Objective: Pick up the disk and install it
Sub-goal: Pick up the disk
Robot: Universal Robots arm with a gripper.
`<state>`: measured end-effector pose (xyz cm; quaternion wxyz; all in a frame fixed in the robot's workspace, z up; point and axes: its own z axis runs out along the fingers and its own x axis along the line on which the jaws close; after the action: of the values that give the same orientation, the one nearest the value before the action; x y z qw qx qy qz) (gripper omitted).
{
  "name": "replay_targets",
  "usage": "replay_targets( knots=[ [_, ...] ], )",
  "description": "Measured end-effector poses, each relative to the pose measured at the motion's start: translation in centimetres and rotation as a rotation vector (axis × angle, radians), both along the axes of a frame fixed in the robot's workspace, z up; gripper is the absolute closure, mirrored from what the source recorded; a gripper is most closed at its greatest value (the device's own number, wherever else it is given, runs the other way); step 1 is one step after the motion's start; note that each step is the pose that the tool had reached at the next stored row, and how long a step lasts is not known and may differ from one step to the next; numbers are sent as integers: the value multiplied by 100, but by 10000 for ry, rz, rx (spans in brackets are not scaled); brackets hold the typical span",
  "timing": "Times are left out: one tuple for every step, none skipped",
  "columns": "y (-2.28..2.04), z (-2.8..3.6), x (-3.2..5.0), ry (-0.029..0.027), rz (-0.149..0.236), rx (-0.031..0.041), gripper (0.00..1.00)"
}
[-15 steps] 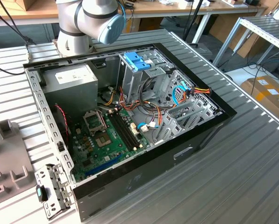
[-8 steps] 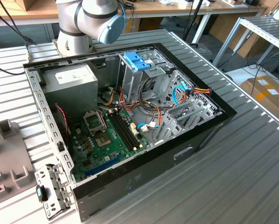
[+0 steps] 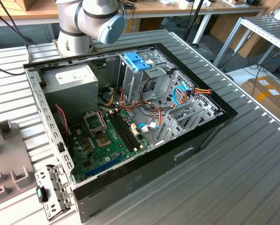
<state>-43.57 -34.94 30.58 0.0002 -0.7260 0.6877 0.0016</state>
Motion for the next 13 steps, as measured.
replay_targets(
  knots=[
    [0,0,0,0,-30,0,65],
    [0,0,0,1,-30,0,65],
    [0,0,0,1,-31,0,65],
    [0,0,0,0,-41,0,65],
    [0,0,0,0,-208,0,65],
    [0,0,0,0,-403,0,65],
    [0,0,0,0,-416,0,65],
    [0,0,0,-1,-417,0,65],
    [0,0,0,0,-423,0,65],
    [0,0,0,0,-429,0,65],
    [0,0,0,1,-430,0,65],
    [0,0,0,0,-431,0,65],
    [0,0,0,0,-431,0,65]
  ],
)
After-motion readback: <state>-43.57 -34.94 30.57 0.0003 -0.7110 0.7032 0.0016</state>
